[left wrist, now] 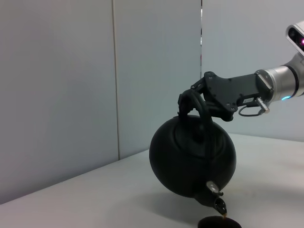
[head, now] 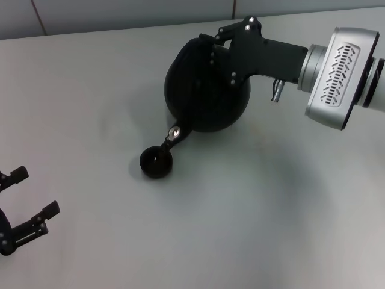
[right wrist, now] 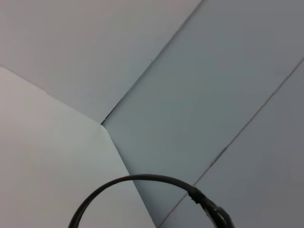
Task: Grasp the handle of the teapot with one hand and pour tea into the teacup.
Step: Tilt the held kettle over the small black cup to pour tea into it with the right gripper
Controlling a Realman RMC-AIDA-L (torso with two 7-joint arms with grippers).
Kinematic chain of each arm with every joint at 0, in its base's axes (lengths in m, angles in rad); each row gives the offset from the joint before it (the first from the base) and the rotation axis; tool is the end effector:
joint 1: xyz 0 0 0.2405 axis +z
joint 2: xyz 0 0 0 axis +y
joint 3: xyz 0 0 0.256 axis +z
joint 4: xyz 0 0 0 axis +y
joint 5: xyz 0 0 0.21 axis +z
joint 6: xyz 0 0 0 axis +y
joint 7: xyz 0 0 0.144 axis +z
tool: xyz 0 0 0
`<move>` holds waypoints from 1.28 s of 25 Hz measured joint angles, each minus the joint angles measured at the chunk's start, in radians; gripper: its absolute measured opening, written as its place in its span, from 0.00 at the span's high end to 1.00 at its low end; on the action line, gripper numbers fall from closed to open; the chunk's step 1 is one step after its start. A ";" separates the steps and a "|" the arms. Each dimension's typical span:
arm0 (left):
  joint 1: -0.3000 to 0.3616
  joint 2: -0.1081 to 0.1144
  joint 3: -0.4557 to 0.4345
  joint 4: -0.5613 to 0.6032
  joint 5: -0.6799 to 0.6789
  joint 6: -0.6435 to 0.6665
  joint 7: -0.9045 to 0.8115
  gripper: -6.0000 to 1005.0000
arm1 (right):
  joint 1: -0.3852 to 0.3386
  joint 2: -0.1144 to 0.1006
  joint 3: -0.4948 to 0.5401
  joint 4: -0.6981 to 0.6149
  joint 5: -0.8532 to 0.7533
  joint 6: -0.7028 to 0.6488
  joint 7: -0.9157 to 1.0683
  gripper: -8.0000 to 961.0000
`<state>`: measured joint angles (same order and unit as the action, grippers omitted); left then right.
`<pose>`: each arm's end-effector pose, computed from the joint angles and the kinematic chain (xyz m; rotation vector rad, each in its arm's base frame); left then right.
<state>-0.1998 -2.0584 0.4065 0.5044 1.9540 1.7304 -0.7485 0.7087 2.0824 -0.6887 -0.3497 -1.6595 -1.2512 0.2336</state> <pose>-0.3528 0.2127 0.0213 -2.4003 -0.3551 -0.7600 0.2207 0.3914 -0.0285 -2.2896 -0.5203 0.4938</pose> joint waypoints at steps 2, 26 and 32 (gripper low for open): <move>0.000 0.000 0.000 0.000 -0.001 0.000 0.000 0.14 | 0.000 0.000 0.000 0.000 0.000 -0.002 -0.004 0.91; -0.004 -0.002 0.000 -0.010 -0.005 0.000 0.000 0.14 | 0.011 0.003 0.006 0.007 0.009 -0.011 -0.013 0.91; -0.003 -0.001 0.000 -0.011 -0.004 0.000 0.000 0.14 | -0.008 -0.003 0.012 -0.015 0.041 -0.010 0.249 0.91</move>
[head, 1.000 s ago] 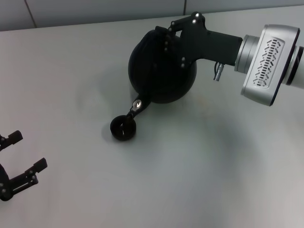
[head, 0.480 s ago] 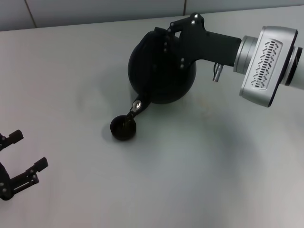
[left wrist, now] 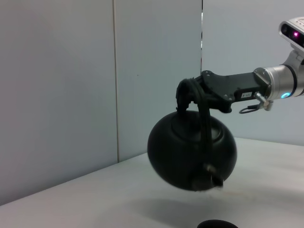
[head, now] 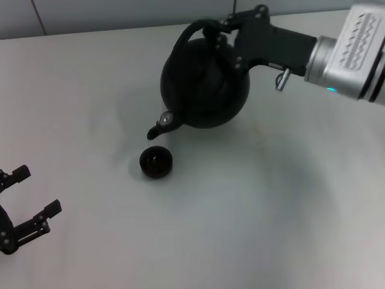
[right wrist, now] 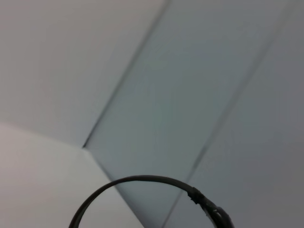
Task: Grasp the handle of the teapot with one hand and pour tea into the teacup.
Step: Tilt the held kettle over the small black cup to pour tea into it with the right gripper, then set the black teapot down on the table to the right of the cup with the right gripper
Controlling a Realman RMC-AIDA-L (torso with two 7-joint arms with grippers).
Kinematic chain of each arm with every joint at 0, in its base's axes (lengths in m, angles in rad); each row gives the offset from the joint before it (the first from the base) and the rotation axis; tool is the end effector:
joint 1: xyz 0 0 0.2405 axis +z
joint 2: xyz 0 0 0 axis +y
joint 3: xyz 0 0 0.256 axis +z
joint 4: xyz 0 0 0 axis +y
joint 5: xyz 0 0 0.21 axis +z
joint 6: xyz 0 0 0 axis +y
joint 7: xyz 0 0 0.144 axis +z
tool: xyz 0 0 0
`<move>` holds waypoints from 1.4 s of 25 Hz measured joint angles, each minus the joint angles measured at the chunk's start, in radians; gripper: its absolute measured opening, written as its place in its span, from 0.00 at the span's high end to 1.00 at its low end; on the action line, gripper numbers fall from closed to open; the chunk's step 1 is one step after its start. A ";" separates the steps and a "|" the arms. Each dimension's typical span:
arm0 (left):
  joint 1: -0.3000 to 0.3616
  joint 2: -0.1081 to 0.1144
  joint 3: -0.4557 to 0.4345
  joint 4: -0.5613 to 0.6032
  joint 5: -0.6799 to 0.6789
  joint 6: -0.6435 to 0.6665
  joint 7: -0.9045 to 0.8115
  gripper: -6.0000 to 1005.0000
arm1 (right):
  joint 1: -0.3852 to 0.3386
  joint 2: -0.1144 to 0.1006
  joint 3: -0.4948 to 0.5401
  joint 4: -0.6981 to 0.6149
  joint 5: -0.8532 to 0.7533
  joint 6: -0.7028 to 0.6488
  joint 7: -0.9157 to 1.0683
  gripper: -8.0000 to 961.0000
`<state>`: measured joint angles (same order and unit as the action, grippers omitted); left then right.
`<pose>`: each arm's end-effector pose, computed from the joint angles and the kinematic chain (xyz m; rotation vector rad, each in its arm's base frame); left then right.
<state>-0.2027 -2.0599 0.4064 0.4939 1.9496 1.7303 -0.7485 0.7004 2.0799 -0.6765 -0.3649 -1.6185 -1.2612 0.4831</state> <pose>-0.3515 0.2132 0.0194 -2.3963 -0.3612 -0.7745 0.2204 0.3947 -0.0184 -2.3143 -0.2201 0.6421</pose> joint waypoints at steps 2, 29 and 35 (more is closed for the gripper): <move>0.000 0.000 0.000 0.000 0.000 0.000 0.000 0.14 | -0.022 0.000 0.000 -0.018 0.019 0.000 0.104 0.91; -0.004 0.001 0.006 0.000 0.000 0.002 0.000 0.14 | -0.285 -0.003 0.019 0.011 0.272 0.038 0.283 0.91; -0.008 0.000 0.005 0.000 0.000 0.006 0.001 0.14 | -0.274 -0.003 0.012 0.045 0.269 0.048 0.250 0.91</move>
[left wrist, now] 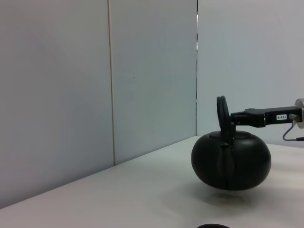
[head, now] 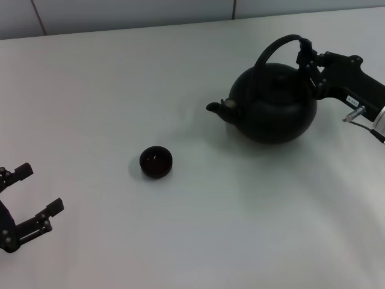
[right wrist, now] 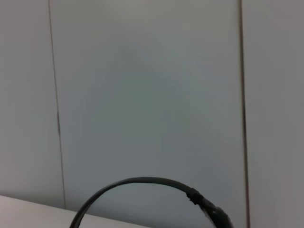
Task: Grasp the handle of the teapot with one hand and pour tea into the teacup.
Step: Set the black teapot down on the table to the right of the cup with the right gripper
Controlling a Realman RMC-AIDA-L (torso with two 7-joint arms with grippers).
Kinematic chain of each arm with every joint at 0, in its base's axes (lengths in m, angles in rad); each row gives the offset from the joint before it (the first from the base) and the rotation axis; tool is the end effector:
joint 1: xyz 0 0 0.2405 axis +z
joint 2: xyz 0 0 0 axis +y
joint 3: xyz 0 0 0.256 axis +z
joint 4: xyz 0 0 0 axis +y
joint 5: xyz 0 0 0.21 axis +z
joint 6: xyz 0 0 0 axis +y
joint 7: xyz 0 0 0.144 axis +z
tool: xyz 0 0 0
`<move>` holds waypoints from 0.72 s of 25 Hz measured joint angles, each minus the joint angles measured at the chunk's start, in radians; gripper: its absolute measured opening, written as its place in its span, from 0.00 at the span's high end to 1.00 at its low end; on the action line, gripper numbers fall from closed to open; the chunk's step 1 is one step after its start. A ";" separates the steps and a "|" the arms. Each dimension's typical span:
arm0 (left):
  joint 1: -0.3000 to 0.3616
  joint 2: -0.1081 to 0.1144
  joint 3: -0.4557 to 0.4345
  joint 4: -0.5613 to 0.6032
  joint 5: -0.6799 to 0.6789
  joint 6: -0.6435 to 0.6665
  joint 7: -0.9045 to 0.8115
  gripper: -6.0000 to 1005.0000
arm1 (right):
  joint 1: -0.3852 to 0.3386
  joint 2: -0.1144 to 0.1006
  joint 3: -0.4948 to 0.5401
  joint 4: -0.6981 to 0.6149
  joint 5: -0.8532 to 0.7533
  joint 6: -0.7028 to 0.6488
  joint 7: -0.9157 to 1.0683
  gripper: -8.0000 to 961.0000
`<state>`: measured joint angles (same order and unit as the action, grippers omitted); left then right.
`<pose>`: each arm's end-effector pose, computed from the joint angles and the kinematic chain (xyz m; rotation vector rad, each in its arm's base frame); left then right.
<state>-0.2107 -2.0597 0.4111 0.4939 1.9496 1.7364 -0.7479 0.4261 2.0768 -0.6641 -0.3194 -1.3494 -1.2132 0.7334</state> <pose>-0.3488 0.2155 0.0190 -2.4057 -0.3469 -0.7842 0.3250 0.3357 0.0058 -2.0117 0.5240 0.7523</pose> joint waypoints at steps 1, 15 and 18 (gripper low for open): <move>-0.001 0.000 -0.001 0.000 0.000 0.000 0.000 0.14 | 0.005 0.000 -0.001 0.007 -0.002 0.002 -0.001 0.91; -0.002 -0.003 -0.003 0.000 0.000 0.002 0.001 0.14 | 0.021 0.000 -0.002 0.022 -0.020 0.027 -0.015 0.91; -0.004 -0.003 -0.003 0.000 0.000 0.003 0.001 0.14 | 0.023 0.000 -0.002 0.022 -0.023 0.036 -0.015 0.91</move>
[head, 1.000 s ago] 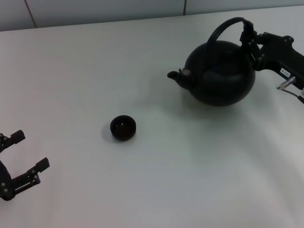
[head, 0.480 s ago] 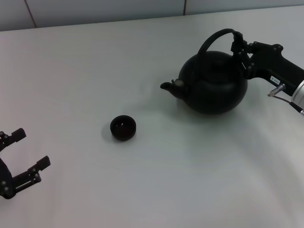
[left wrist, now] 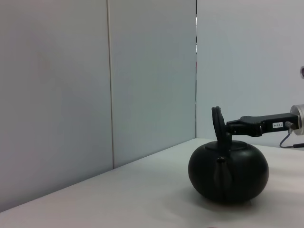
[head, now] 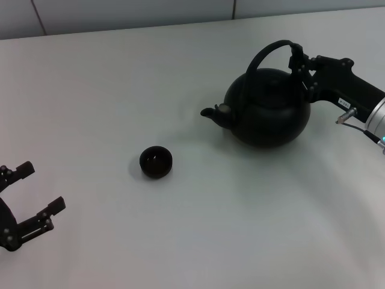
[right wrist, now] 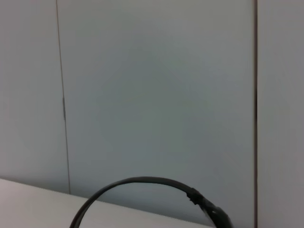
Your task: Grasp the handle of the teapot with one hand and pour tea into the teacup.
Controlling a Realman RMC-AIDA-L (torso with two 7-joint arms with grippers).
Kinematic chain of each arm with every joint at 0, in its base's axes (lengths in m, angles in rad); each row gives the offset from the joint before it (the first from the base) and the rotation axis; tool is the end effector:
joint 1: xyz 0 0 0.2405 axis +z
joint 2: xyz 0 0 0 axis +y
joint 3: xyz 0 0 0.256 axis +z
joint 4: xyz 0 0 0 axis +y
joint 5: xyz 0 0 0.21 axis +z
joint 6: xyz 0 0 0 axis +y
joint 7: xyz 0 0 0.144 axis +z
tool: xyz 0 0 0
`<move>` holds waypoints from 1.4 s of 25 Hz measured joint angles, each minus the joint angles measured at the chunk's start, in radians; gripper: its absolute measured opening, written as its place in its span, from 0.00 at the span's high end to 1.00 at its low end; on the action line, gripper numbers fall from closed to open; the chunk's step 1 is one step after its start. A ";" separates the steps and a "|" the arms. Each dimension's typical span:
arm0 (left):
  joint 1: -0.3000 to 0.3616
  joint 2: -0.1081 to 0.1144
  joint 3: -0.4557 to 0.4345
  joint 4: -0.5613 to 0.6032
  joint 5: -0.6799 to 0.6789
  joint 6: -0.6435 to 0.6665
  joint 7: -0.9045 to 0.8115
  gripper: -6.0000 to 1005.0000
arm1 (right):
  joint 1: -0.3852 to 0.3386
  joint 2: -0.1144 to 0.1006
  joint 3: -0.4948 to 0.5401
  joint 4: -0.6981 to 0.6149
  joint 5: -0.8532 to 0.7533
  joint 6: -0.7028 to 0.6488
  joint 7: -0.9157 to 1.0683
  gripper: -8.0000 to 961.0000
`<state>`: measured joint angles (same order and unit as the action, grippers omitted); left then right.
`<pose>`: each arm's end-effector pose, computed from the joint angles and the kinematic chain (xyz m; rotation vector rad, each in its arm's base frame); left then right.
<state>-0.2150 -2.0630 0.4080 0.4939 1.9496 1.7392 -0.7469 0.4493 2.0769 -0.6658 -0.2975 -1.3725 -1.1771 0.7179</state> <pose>-0.3470 0.2167 0.0182 -2.4044 -0.3415 -0.7928 0.3234 0.3403 -0.0025 -2.0417 0.5267 0.7128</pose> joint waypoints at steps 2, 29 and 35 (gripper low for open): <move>-0.001 0.000 0.000 0.000 0.000 0.000 0.000 0.14 | 0.001 0.000 0.000 0.001 -0.004 0.006 0.000 0.91; 0.000 0.000 0.000 0.000 -0.002 0.002 -0.002 0.14 | -0.043 0.003 0.044 -0.008 0.006 -0.068 -0.001 0.26; -0.002 0.000 0.000 0.000 -0.001 0.003 -0.002 0.14 | -0.099 0.005 0.084 -0.005 0.006 -0.162 -0.024 0.23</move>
<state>-0.2170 -2.0630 0.4081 0.4939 1.9481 1.7424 -0.7486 0.3502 2.0814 -0.5822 -0.3024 -1.3667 -1.3388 0.6939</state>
